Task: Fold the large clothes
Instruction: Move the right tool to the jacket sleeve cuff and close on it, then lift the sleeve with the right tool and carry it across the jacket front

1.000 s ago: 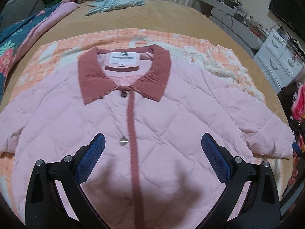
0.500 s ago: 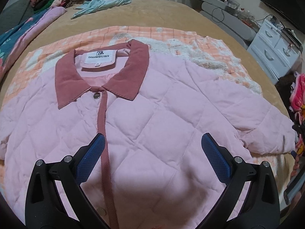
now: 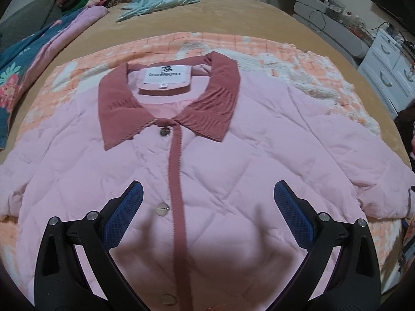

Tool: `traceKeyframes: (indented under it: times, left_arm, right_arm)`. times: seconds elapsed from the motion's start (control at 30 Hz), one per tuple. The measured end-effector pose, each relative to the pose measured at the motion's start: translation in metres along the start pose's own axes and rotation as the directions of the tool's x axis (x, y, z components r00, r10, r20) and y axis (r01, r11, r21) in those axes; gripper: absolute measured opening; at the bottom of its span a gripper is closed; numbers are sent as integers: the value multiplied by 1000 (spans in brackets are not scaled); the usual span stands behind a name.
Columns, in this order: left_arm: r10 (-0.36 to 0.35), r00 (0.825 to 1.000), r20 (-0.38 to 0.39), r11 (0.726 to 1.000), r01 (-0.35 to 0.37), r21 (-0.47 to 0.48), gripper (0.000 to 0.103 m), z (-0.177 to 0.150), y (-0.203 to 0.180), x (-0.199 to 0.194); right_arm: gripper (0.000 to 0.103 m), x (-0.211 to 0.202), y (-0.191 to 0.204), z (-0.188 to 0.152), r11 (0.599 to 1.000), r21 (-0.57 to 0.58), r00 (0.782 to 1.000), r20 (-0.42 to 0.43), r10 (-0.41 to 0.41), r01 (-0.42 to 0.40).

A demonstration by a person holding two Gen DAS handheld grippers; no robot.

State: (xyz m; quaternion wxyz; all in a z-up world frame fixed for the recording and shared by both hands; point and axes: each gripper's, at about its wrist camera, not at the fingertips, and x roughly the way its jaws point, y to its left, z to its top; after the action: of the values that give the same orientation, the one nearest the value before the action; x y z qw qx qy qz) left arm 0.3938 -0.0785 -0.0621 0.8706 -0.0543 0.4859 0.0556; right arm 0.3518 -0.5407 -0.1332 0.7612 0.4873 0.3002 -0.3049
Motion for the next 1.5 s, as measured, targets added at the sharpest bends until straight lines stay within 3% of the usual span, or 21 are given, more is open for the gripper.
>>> traceKeyframes:
  times: [0.17, 0.2, 0.23, 0.33, 0.43, 0.67, 0.9, 1.0, 1.23, 1.5]
  left_arm:
    - [-16, 1000, 6, 1000, 16, -27, 95, 2, 13, -7]
    - [-18, 1000, 9, 1000, 18, -25, 95, 2, 14, -8]
    - [-24, 1000, 16, 1000, 24, -20, 95, 1, 16, -11]
    - [-28, 999, 28, 999, 29, -23, 95, 2, 21, -18]
    - [-30, 999, 34, 999, 31, -30, 95, 3, 27, -27]
    - [-45, 997, 63, 999, 47, -22, 95, 6, 38, -56]
    - [-61, 991, 116, 998, 61, 0, 95, 14, 49, -94]
    - [-68, 988, 140, 998, 67, 10, 95, 17, 55, -110]
    - [-89, 978, 189, 996, 90, 4, 95, 24, 76, -140]
    - [-115, 971, 208, 993, 121, -15, 95, 22, 103, -160]
  right_arm:
    - [94, 1, -11, 10, 996, 24, 995, 52, 86, -88]
    - [82, -1, -10, 11, 996, 9, 994, 61, 92, -93]
    - [60, -2, -9, 12, 995, -8, 993, 64, 103, -103]
    - [38, -9, -7, 15, 982, -39, 980, 63, 189, -187]
    - [26, -29, 18, 14, 964, -137, 967, 90, 240, -226]
    - [22, -89, 89, -2, 881, -354, 916, 132, 379, -314]
    - [22, -163, 142, -52, 735, -541, 838, 98, 537, -408]
    - [21, -188, 162, -78, 677, -602, 817, 70, 573, -423]
    - [21, -219, 205, -129, 560, -705, 801, -20, 598, -436]
    - [21, -249, 247, -179, 454, -777, 785, -81, 614, -436]
